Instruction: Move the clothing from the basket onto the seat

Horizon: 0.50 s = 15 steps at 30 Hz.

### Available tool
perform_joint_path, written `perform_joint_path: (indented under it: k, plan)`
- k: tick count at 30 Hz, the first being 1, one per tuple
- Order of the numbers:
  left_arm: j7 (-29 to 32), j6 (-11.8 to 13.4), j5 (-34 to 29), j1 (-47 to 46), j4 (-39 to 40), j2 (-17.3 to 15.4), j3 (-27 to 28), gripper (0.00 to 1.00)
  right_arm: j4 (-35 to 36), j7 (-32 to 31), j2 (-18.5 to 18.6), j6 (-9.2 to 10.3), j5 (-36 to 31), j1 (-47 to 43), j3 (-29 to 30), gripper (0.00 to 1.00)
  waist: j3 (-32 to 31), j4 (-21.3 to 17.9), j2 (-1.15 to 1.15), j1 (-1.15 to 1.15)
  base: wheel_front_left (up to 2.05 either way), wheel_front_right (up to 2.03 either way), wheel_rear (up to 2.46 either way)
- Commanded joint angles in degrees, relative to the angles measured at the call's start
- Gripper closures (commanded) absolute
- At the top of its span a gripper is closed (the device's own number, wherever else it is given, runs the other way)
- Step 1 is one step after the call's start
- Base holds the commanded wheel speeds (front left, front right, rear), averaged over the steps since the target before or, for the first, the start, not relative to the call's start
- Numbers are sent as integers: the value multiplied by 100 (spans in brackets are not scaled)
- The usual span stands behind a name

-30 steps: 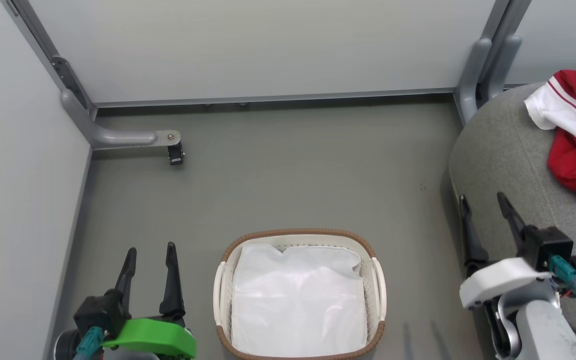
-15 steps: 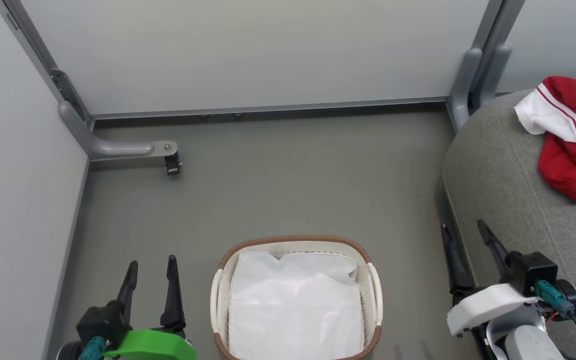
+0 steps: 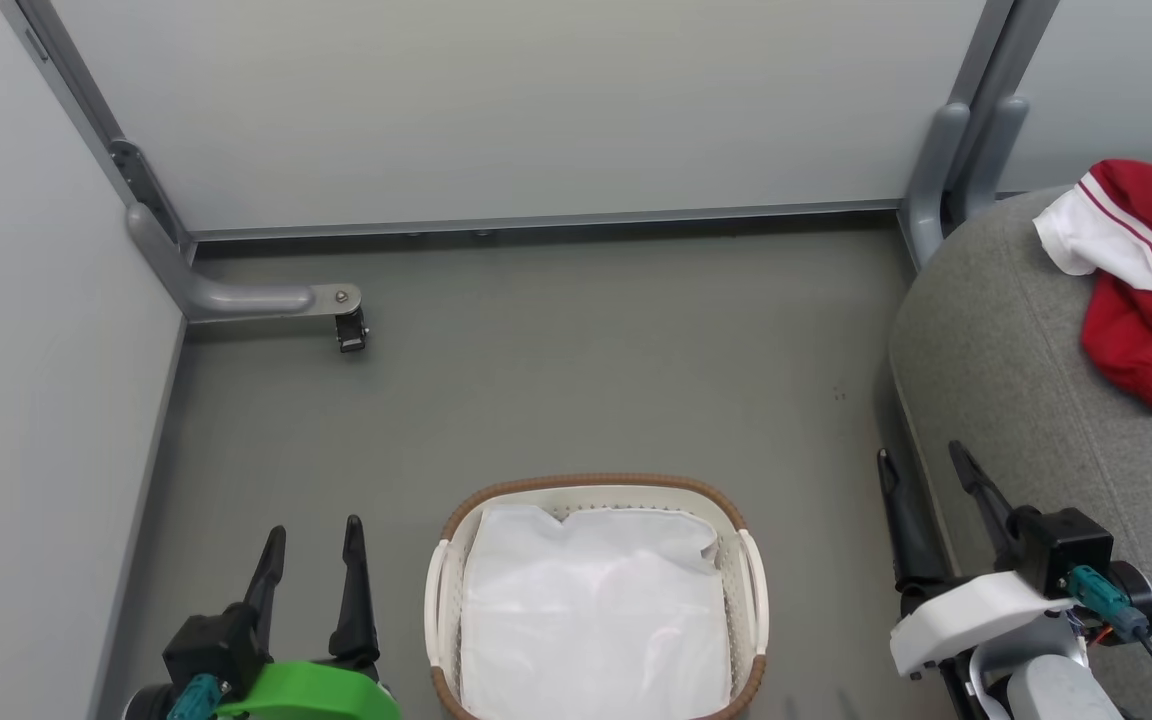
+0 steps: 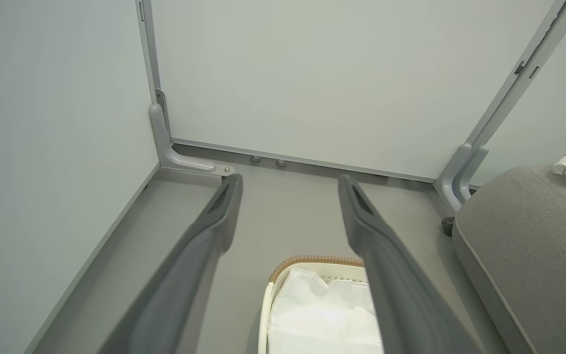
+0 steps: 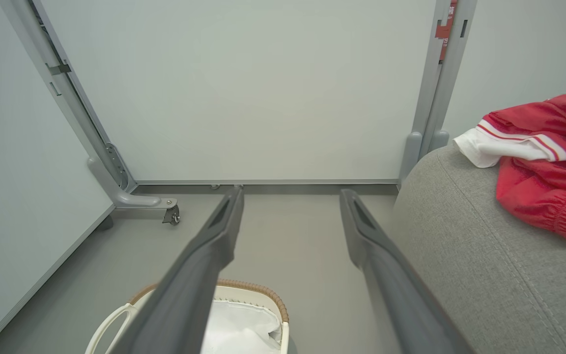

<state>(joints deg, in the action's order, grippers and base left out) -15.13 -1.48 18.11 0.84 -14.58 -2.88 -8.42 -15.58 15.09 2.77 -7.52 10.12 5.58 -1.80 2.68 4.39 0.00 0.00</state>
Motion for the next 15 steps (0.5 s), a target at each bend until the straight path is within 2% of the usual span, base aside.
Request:
perform_joint_path:
  k: [1, 2, 6, 15]
  plan:
    - [-2, 19, 49, 40, 17, -3, -4, 0, 36, 10, 23, 7, 14, -65, -5, 0, -12, 0, 0, 0, 0, 0, 0]
    - [1, 1, 18, 1, 2, 0, -7, 100, 22, 0, 0, -1, 3, -20, -10, 100, -12, 0, 0, 0, 0, 0, 0]
    - [6, -1, 44, 4, -173, 4, -41, 100, -151, -12, -32, -1, 27, -83, -24, 100, -16, 1, 0, 0, 0, 0, 0]
    - [229, -72, 973, -77, -137, -30, 100, 100, -116, -276, -26, -1, 1015, -55, 85, 100, -33, -31, 0, 0, 0, 0, 0]
